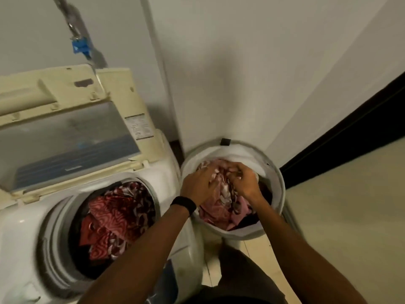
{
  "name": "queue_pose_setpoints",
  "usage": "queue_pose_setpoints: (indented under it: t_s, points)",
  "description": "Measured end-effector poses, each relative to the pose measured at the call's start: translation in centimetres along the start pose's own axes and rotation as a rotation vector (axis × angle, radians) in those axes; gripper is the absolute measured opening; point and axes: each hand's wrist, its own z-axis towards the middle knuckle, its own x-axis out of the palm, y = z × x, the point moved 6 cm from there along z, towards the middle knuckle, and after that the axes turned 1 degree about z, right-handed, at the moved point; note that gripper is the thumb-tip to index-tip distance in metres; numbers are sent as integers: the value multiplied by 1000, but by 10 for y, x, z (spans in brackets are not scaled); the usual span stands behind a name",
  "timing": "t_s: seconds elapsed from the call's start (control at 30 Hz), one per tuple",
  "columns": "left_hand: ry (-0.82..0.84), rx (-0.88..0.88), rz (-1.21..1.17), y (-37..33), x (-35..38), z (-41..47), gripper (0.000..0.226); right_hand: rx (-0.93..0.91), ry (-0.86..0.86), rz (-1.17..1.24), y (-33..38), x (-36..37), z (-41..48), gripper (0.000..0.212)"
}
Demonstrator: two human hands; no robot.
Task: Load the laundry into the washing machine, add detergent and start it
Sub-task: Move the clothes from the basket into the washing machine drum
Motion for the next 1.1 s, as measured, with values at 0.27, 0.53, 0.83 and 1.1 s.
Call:
queue_pose_setpoints:
  t_s: [0.27, 0.53, 0.83, 1.1]
  points:
    - [204, -145, -29, 3, 117, 19, 44, 378, 471, -464, -201, 45, 13, 37]
    - [356, -305, -75, 19, 154, 20, 41, 303, 472, -711, -187, 47, 26, 36]
    - [397, -322, -108, 25, 166, 5, 32, 98, 662, -988, -189, 54, 13, 65]
    - [336, -300, -219, 25, 168, -3, 49, -120, 415, -836, -139, 38, 30, 44]
